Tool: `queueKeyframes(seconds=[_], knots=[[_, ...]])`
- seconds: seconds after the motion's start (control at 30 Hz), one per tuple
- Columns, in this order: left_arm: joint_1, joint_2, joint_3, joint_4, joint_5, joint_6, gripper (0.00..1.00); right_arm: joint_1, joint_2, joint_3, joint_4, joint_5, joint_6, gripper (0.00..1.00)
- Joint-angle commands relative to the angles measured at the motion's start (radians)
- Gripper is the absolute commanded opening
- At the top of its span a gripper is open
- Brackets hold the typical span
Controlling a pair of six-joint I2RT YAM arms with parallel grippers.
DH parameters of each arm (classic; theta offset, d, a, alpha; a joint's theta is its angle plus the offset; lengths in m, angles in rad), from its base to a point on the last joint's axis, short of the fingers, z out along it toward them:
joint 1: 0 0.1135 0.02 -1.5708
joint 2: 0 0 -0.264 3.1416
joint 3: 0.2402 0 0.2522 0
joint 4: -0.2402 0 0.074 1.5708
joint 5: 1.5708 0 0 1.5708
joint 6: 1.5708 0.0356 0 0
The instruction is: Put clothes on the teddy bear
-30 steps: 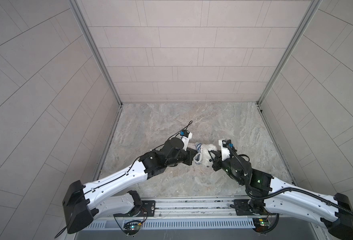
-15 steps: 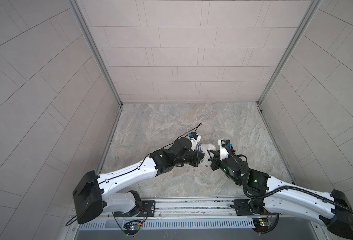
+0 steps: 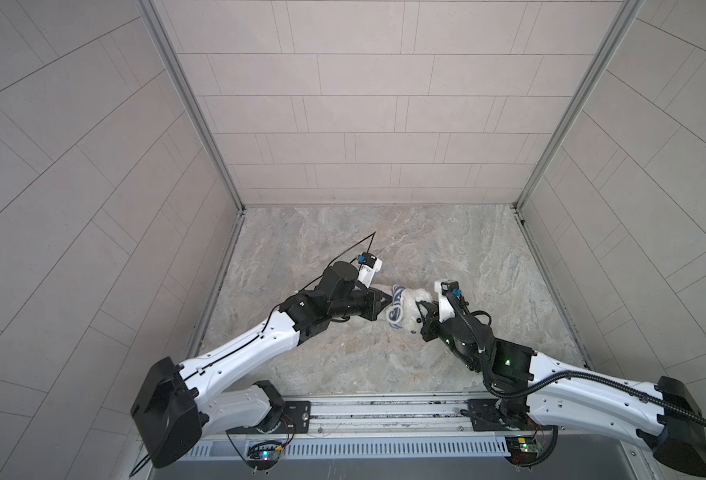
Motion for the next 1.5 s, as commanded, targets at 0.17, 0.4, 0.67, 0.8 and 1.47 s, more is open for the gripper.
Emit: queueKeyframes(seconds=[0.17,0.4,0.67,0.8,1.47], knots=[[0.054,0.05,-0.011,-0.077,0.091,0.085,0.0,-0.003,-0.01,-0.018,0.003,0.049,-0.019,0.0],[0.045,0.11,0.019,-0.101,0.088,0.117,0.0,-0.023,0.03,-0.009,0.022,0.017,-0.015,0.0],[0.009,0.166,0.067,-0.075,0.028,0.098,0.11,-0.024,0.081,-0.013,0.063,-0.007,-0.005,0.0],[0.008,0.193,0.081,-0.051,0.022,0.087,0.18,-0.028,0.083,-0.016,0.071,-0.007,-0.008,0.0],[-0.043,0.292,0.118,0.017,-0.042,0.077,0.14,-0.072,0.123,-0.031,0.118,-0.064,0.0,0.0]])
